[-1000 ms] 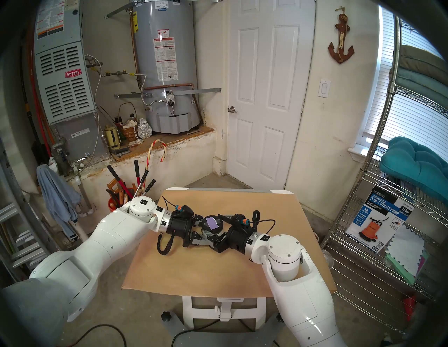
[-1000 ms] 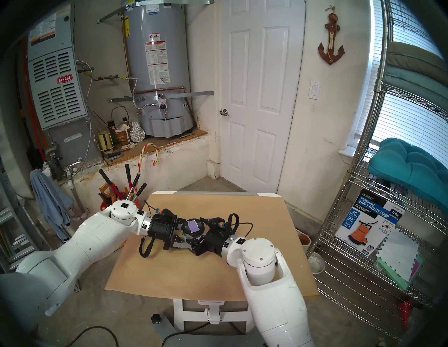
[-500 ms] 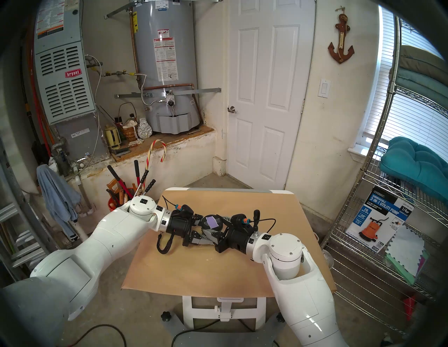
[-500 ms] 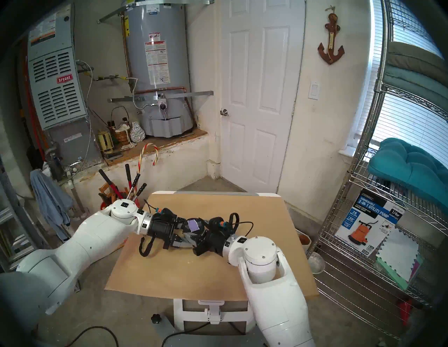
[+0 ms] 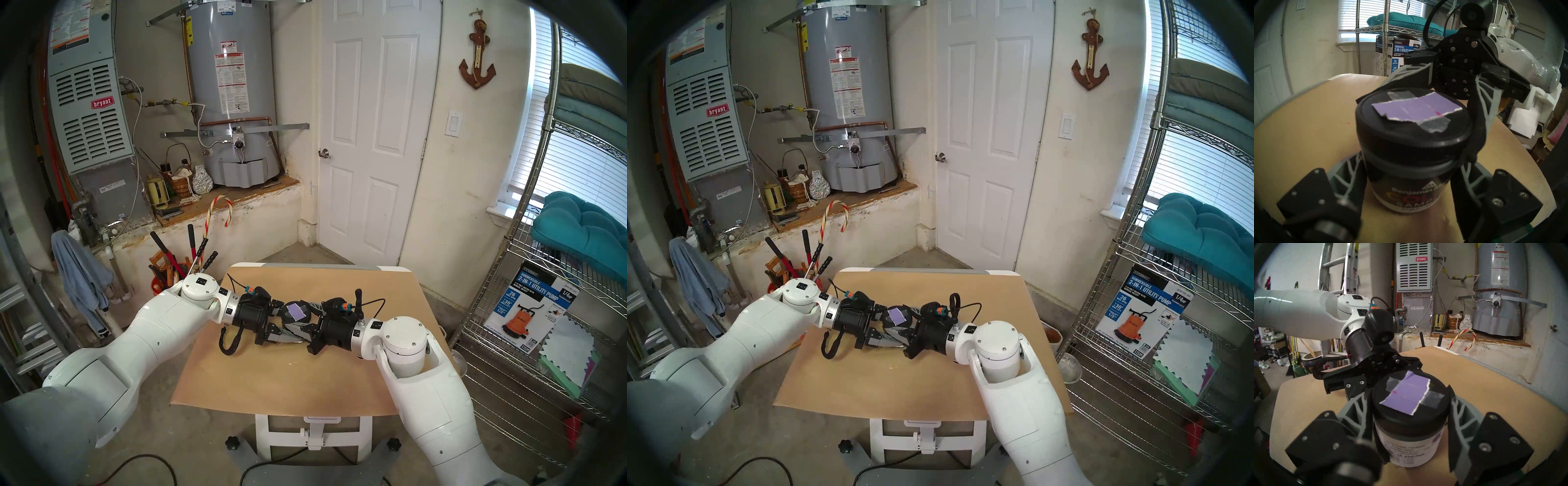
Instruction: Open paint jar
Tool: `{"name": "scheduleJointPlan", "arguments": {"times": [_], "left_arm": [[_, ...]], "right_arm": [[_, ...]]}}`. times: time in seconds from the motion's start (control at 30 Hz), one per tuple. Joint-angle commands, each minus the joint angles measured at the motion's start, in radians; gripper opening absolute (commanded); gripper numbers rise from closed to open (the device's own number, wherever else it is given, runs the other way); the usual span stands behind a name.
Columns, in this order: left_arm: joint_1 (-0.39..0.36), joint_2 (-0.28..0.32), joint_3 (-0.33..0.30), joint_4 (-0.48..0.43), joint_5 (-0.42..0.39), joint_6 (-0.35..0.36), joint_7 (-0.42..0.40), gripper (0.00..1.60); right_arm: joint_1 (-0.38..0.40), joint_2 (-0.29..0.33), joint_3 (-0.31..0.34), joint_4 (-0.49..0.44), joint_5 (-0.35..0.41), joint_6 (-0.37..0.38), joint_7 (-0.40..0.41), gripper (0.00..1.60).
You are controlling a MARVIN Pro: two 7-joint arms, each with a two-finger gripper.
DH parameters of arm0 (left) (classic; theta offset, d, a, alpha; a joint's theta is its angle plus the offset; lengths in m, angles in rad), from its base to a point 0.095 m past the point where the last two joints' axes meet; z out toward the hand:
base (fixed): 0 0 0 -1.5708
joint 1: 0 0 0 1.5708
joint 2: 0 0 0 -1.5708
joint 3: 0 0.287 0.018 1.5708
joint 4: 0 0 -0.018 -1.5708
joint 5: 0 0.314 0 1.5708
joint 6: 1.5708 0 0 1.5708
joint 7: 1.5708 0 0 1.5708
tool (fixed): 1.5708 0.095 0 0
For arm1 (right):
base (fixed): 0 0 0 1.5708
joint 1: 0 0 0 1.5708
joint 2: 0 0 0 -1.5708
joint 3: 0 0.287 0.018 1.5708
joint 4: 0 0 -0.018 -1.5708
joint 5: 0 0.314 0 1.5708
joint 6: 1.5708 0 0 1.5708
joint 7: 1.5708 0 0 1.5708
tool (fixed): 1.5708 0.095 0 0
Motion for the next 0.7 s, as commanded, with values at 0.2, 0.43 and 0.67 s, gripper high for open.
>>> {"name": "scheduleJointPlan", "arguments": {"times": [0.2,0.43,0.67], "left_arm": [[-0.005,0.010,-0.001,-0.005,0.001,-0.005,-0.014,0.00],[-0.006,0.018,-0.001,-0.015,0.003,-0.001,-0.023,0.00],[-0.011,0.020,0.001,-0.018,0.006,0.005,-0.030,0.00]], "right_arm": [[0.144,0.027,-0.041,0.096,0.026,-0.097,0.134,0.00],[0.224,0.043,-0.041,0.162,0.054,-0.103,0.222,0.00],[0.283,0.050,-0.038,0.225,0.063,-0.112,0.327,0.01]]}}
